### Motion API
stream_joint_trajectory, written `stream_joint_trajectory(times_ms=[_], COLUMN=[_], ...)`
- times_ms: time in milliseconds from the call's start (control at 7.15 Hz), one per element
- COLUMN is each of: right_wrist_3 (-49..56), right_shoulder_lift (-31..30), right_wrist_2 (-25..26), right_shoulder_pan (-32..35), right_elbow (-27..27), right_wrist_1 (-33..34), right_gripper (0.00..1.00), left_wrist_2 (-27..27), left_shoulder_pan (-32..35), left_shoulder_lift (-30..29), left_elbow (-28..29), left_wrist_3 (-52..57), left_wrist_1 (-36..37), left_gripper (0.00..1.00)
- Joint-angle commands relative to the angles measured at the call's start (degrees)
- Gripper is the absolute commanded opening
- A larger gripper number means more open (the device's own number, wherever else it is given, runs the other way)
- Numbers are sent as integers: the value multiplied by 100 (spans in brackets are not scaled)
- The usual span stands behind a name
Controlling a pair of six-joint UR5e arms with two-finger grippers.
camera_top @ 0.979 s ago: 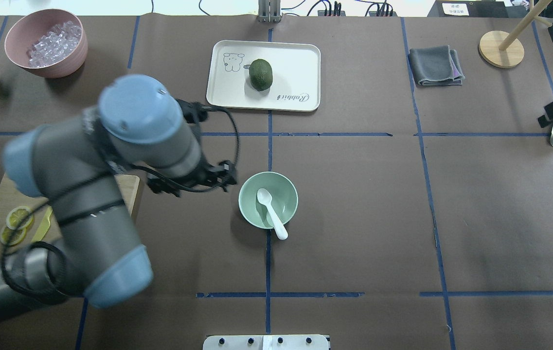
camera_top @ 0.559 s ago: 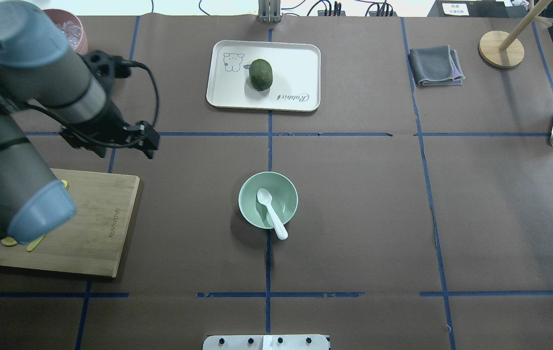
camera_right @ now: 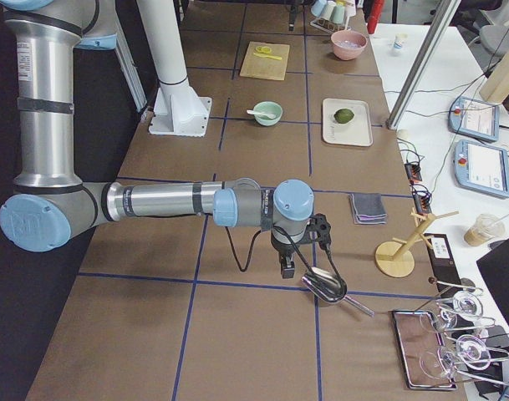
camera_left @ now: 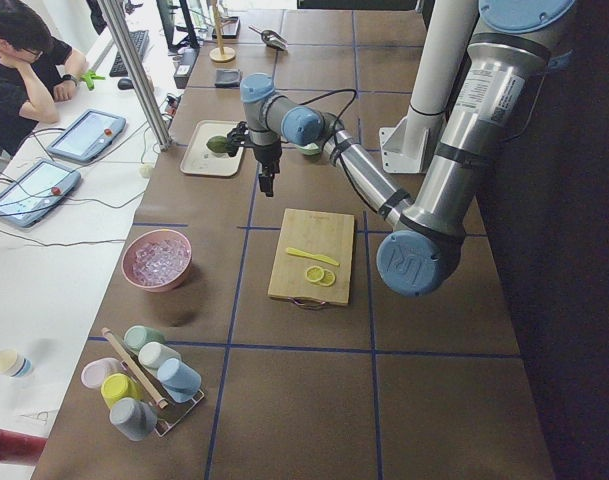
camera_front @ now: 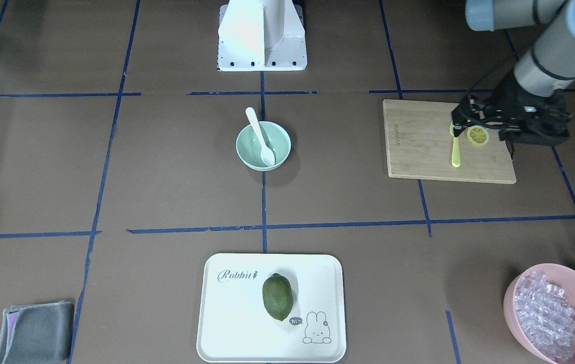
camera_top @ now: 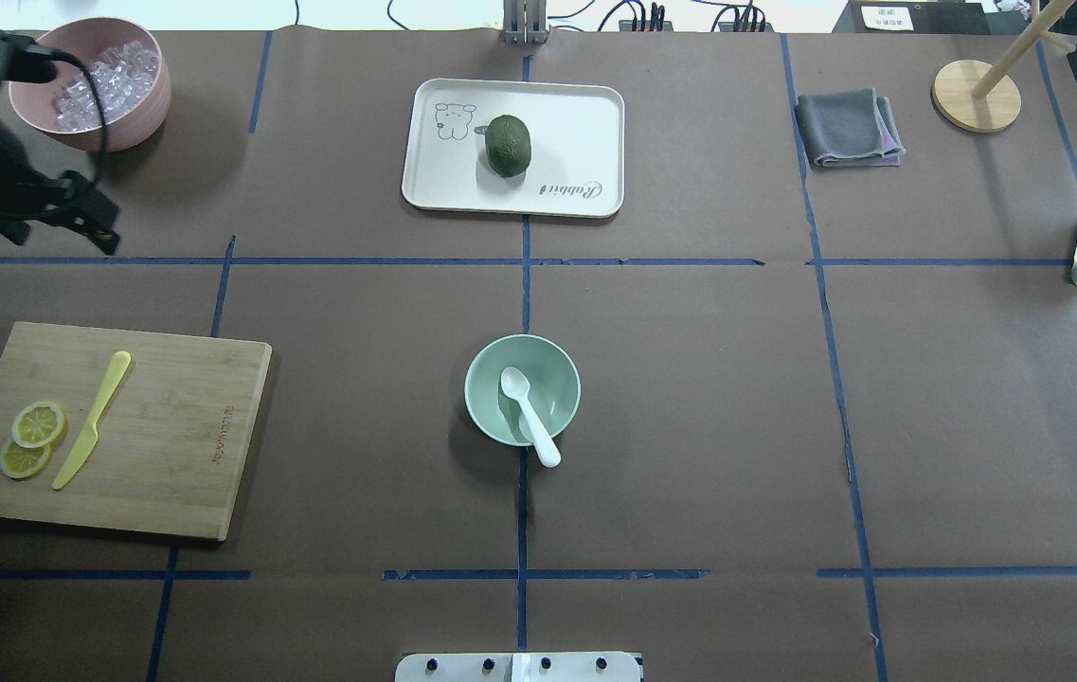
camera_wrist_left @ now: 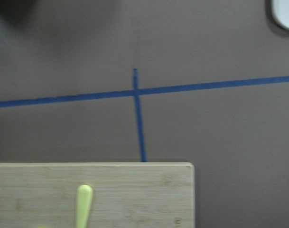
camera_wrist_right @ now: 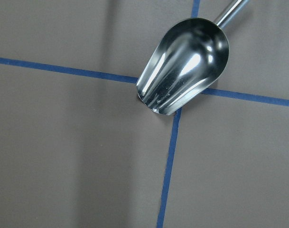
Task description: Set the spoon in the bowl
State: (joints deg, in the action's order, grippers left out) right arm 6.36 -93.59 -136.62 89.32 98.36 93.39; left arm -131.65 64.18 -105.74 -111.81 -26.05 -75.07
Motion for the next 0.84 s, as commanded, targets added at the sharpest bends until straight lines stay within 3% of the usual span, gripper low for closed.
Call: stream_joint_trajectory(times_ms=[0, 280, 699], right_wrist_3=[-3, -47, -99], right_shoulder_lift=[-54, 25, 17], right_wrist_2=[39, 118, 110], right_shoulder_pan=[24, 24, 24], right_elbow=[-18, -229, -212], right_wrist_1=[-5, -14, -179], right_gripper=[100, 100, 100], left_wrist_2=[-343, -344, -353], left_shoulder_pan=[1021, 1901, 2633], left_shoulder_lift=[456, 676, 1070], left_elbow=[587, 1587, 2549], left_wrist_3=[1744, 3422, 4090], left_wrist_1=[-33, -86, -934], left_gripper=[100, 100, 100])
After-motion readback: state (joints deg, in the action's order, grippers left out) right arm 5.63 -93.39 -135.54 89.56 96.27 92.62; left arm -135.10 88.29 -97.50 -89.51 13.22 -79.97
